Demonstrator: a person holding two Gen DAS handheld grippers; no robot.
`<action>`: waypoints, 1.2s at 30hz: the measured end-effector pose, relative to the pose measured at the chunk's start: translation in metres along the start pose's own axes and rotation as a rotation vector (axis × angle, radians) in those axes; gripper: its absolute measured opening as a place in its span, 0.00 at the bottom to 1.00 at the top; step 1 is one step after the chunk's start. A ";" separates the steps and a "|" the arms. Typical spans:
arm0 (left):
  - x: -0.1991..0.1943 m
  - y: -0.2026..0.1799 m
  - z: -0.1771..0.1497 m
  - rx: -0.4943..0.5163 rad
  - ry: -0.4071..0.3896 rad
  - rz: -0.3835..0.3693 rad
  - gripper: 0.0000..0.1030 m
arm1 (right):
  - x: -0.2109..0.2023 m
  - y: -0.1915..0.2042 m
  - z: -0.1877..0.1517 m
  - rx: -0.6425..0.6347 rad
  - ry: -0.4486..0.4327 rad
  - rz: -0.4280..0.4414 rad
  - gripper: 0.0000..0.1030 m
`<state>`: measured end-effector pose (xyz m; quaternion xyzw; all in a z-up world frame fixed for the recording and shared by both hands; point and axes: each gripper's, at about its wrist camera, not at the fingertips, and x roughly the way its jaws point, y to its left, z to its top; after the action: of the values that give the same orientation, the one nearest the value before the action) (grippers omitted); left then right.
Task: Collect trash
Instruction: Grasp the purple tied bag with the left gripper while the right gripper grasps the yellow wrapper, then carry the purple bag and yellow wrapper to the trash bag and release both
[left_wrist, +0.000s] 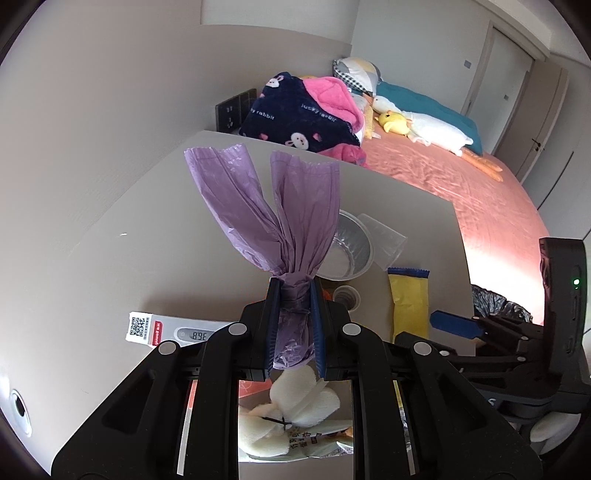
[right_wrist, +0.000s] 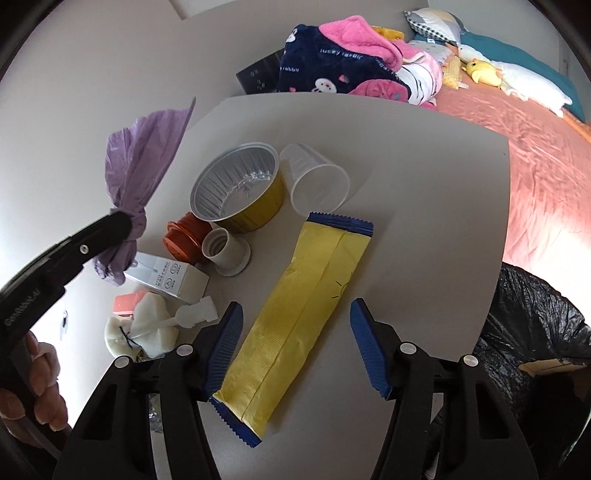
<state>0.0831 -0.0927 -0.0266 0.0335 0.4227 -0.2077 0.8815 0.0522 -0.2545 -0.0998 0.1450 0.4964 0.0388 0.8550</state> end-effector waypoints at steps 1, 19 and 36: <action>-0.001 0.000 0.000 -0.001 0.000 0.000 0.15 | 0.002 0.001 0.000 -0.008 0.006 -0.005 0.53; -0.016 -0.009 0.001 0.008 -0.027 -0.016 0.15 | -0.030 0.002 -0.009 -0.040 -0.025 0.022 0.13; -0.039 -0.066 0.002 0.090 -0.051 -0.103 0.15 | -0.097 -0.030 -0.020 0.028 -0.138 0.015 0.13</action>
<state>0.0374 -0.1403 0.0118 0.0459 0.3917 -0.2725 0.8776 -0.0163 -0.2992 -0.0363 0.1631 0.4355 0.0282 0.8849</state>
